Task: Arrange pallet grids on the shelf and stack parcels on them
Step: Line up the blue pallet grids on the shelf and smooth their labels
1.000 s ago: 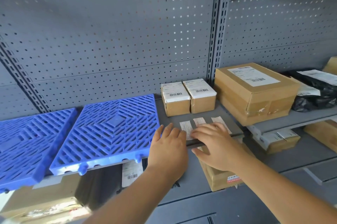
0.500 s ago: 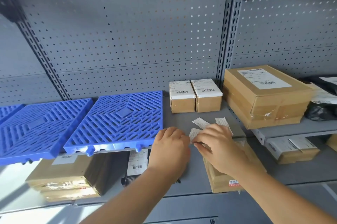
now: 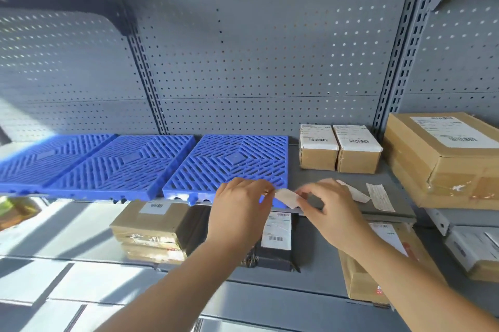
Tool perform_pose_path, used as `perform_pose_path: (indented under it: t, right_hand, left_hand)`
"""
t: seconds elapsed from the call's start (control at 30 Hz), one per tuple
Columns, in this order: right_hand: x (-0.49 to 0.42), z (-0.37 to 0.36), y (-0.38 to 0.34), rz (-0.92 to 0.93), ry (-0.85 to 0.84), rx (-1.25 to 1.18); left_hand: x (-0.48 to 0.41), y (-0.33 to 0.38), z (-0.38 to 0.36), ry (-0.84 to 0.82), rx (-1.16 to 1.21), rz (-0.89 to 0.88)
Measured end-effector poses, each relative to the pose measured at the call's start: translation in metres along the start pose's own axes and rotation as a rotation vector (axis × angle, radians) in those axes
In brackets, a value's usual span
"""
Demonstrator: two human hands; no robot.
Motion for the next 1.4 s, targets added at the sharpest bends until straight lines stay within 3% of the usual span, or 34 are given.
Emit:
perform_pose_path:
  t: [0.13,0.27,0.43,0.77,0.97,1.4]
  right_hand:
    - [-0.02,-0.021,-0.043,0.016,0.013,-0.063]
    - [-0.041,-0.062,-0.108,0.145,-0.018,-0.111]
    - [-0.054,-0.126,-0.205,0.294,-0.025,-0.106]
    - [-0.059,-0.246,-0.354,0.35,-0.082,-0.171]
    - [-0.069,-0.297,-0.39,0.309,-0.133,-0.203]
    - [-0.165,-0.403,-0.41,0.32,-0.032,-0.184]
  left_hand:
    - [0.003,-0.047,0.036,0.026,0.039,0.112]
    - [0.015,-0.102,0.085,0.077,0.03,0.164]
    - [0.033,-0.174,0.154,0.105,-0.093,0.109]
    - [0.079,-0.321,0.271,0.138,-0.159,0.197]
    - [0.084,-0.38,0.294,0.147,-0.157,0.228]
    - [0.007,-0.504,0.288,0.145,-0.26,0.238]
Point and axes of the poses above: each hand's wrist, its own x-axis away from the middle knuckle, its own z-axis out of the back of the hand, y = z × x, the point moved 10 cm from there along -x, towards the middle knuckle, and after that the axes turned 7 degrees about y, right-handed, at the moved point
